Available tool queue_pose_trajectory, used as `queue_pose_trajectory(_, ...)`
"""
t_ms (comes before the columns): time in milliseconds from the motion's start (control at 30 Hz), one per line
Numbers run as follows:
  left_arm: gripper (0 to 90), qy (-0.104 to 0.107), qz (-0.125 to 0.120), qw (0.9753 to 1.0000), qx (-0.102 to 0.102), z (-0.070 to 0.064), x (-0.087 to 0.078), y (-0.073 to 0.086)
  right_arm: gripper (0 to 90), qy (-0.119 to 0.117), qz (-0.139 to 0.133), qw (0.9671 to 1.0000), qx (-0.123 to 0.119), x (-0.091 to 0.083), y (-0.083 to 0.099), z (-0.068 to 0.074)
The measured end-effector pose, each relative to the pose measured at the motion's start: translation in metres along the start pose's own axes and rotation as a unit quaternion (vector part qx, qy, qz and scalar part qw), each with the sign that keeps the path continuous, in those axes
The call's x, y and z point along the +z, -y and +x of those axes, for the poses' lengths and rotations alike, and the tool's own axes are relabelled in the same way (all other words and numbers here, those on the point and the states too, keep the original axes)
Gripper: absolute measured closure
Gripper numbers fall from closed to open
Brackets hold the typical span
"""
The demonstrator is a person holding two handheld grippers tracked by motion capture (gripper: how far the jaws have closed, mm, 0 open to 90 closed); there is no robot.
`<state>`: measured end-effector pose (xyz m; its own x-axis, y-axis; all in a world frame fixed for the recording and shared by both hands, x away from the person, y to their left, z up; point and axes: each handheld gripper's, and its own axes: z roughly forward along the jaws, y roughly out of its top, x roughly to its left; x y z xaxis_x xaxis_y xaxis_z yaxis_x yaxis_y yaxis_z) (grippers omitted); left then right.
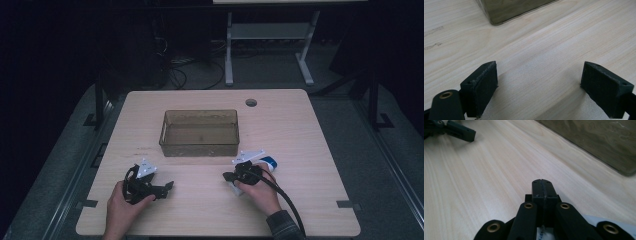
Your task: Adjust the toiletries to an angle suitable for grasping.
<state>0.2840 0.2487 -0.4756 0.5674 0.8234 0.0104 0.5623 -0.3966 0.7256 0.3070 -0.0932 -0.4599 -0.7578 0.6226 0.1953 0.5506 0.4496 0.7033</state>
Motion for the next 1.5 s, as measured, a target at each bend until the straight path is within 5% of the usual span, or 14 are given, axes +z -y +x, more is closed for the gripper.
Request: queue_pose_trajectory(1500,12.7,0.0,0.0,1.0,0.0,0.0,0.0,0.0,90.0,0.003,0.005,0.9998,0.021,-0.056,0.051,0.004)
